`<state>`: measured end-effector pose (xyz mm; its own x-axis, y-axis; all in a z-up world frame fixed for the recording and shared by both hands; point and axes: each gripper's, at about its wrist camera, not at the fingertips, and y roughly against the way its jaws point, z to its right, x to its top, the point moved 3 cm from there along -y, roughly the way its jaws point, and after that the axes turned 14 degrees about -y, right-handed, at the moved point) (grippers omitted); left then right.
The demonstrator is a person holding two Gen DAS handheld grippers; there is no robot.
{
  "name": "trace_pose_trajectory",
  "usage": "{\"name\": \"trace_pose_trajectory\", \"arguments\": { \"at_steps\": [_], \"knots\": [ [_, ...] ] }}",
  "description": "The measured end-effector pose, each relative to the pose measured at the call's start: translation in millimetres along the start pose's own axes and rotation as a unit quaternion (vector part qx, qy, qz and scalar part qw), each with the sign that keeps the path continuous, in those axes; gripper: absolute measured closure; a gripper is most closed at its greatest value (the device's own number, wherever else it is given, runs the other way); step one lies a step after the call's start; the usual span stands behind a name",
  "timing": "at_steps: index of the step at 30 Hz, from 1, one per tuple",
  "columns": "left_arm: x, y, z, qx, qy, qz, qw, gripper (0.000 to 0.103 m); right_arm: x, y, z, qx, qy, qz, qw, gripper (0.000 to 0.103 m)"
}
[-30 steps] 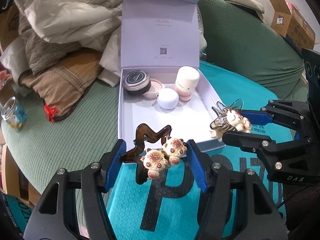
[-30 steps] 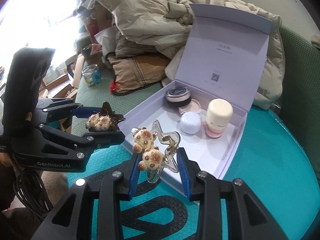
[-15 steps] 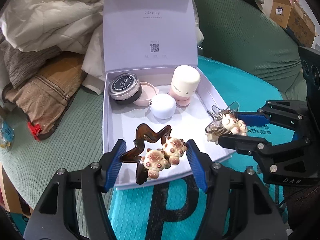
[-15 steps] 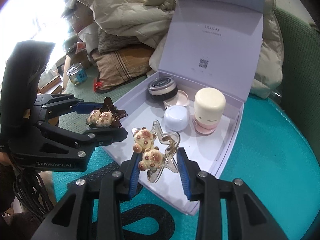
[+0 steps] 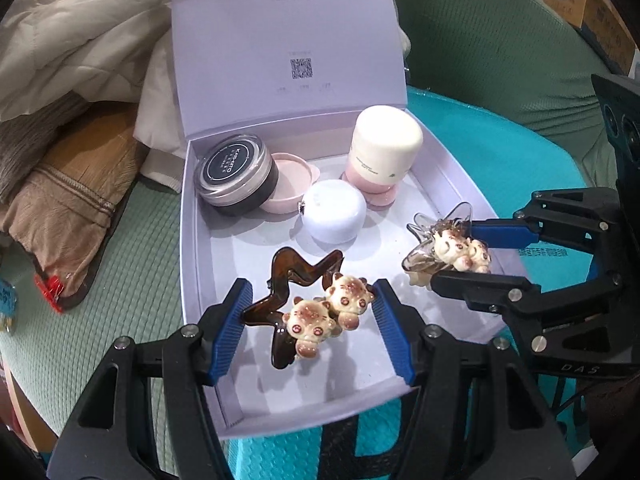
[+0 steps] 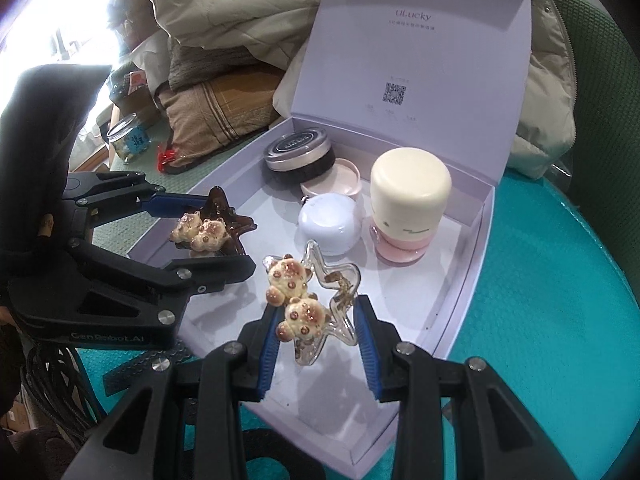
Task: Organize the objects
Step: 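Lower both hair clips onto the box floor in front of the jars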
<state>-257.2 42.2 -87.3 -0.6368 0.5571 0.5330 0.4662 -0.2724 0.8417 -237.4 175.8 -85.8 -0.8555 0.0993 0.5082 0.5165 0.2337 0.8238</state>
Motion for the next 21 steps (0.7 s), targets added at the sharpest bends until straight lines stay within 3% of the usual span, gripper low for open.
{"name": "trace_pose_trajectory", "arguments": {
  "at_steps": [21],
  "knots": [
    [7.5,-42.1,1.1,0.003,-0.054,-0.049,0.9973,0.042,9.1,-32.6,11.2,-0.025,-0.004,-0.024,0.999,0.067]
  ]
}}
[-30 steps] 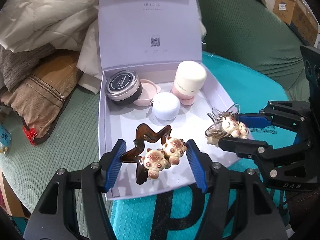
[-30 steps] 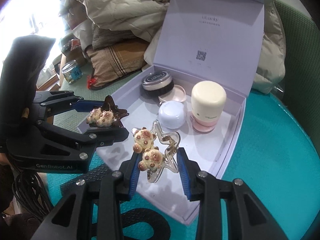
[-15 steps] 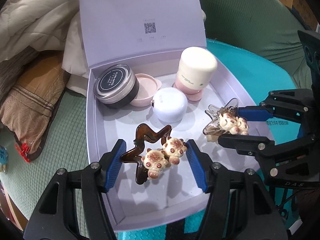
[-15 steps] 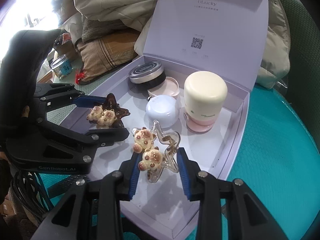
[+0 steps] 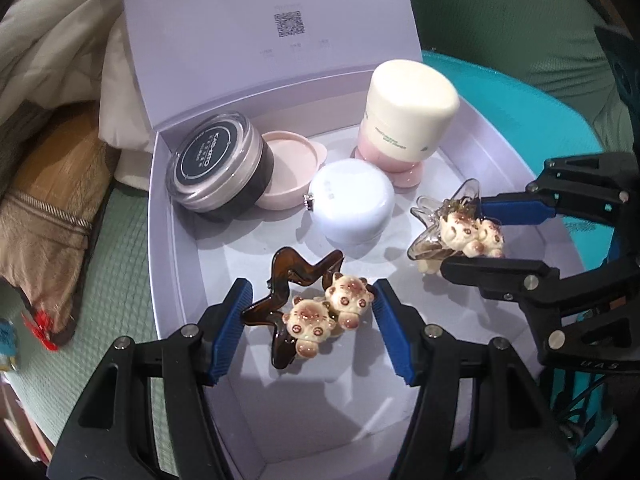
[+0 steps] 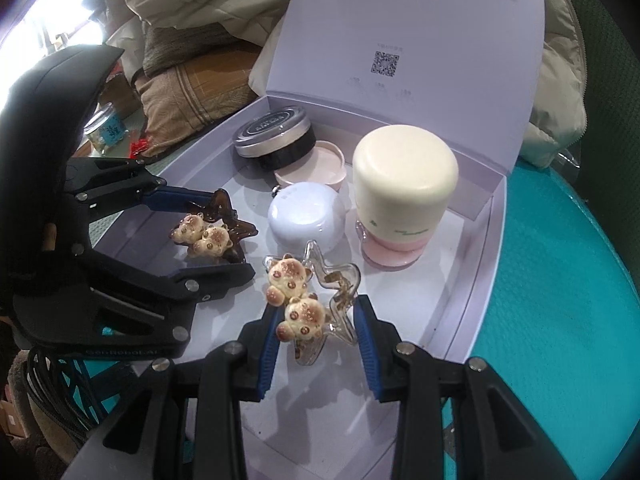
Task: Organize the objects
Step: 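Lower both hair clips onto the box floor in front of the jars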
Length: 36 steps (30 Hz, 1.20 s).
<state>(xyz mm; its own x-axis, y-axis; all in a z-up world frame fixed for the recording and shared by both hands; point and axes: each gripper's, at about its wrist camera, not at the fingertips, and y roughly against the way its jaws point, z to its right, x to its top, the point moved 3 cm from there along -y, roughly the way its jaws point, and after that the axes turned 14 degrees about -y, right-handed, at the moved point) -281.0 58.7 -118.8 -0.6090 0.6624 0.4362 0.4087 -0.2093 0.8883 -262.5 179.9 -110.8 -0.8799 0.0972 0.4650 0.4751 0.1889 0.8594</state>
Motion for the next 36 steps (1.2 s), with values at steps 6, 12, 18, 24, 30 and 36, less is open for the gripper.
{"name": "trace_pose_trajectory", "arguments": {
  "at_steps": [6,12,18,24,30,36],
  "knots": [
    [3.3,-3.8,4.4,0.003,-0.014,-0.006,0.9999,0.042,4.1,-4.0,2.3,-0.008,-0.004,-0.001,1.000,0.067],
    [5.9,-4.0,4.1,0.014,-0.011,-0.010,0.9998,0.042,7.1,-8.9,2.9,-0.029,0.008,0.000,1.000,0.067],
    [9.8,-7.1,7.2,0.029,-0.017,-0.027,0.9990,0.042,7.3,-15.2,-0.5,-0.055,0.026,-0.005,0.998,0.067],
    [8.4,-4.3,14.0,0.032,-0.012,-0.032,0.9989,0.042,2.8,-14.9,-1.8,-0.054,0.029,-0.007,0.998,0.067],
    [3.2,2.2,23.0,0.023,-0.008,-0.032,0.9992,0.042,-5.5,-5.6,-0.7,-0.043,0.019,-0.006,0.999,0.067],
    [-4.9,11.9,37.4,0.005,0.004,-0.023,0.9997,0.042,-18.1,3.0,-3.2,-0.029,0.024,-0.012,0.999,0.067]
  ]
}}
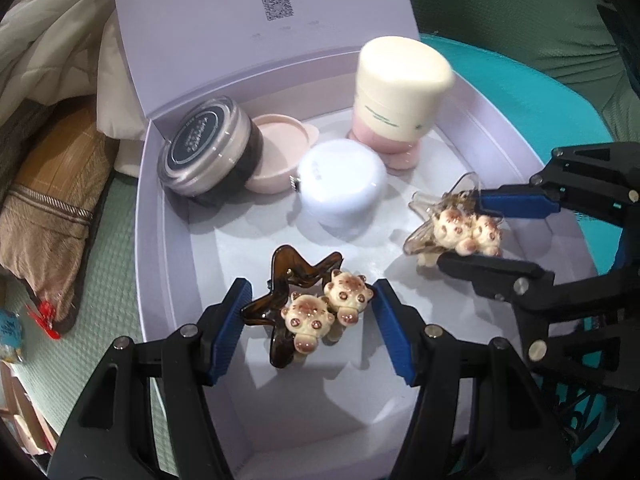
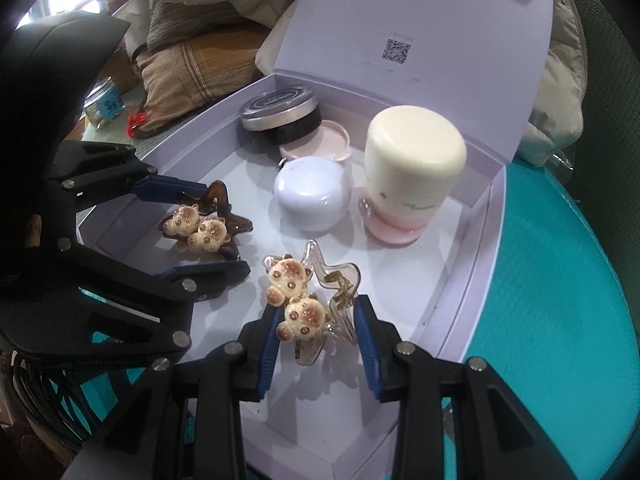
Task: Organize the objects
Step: 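Lower both hair clips onto the box floor in front of the jars, then open both grippers to release the hair clips and withdraw from the box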
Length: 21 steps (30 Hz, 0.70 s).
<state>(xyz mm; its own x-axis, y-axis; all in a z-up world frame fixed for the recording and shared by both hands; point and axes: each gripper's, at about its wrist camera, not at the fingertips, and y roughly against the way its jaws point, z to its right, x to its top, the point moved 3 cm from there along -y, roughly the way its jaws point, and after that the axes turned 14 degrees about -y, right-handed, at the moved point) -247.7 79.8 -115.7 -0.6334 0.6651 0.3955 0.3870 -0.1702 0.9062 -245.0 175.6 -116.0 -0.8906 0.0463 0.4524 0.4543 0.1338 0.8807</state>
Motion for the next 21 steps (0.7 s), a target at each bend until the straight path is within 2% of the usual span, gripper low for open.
{"name": "trace_pose_trajectory", "arguments": {
  "at_steps": [5,7,9,11,14,21],
  "knots": [
    [-3.5,5.1,5.9,0.001,0.003,0.005,1.0000,0.042,-0.7,1.0,0.3,-0.002,-0.002,-0.002,1.000,0.067],
    [-3.3,5.6,8.0,0.003,0.002,0.001,1.0000,0.041,-0.5,1.2,0.9,-0.003,-0.002,0.001,1.000,0.063],
    [-2.8,6.0,10.2,0.008,0.002,-0.003,1.0000,0.039,0.0,1.4,2.8,-0.010,-0.001,0.007,1.000,0.051],
    [-2.6,6.7,10.6,0.023,0.003,-0.004,0.9997,0.035,0.3,2.1,2.7,-0.010,0.004,0.010,1.000,0.048],
    [-2.4,8.7,11.6,0.046,0.003,-0.003,0.9989,0.029,2.2,1.1,1.2,-0.015,0.007,0.015,1.000,0.045],
    [-2.9,19.4,13.6,0.041,0.036,0.022,0.9983,0.029,10.2,6.1,6.6,-0.035,-0.019,0.043,0.998,0.042]
  ]
}}
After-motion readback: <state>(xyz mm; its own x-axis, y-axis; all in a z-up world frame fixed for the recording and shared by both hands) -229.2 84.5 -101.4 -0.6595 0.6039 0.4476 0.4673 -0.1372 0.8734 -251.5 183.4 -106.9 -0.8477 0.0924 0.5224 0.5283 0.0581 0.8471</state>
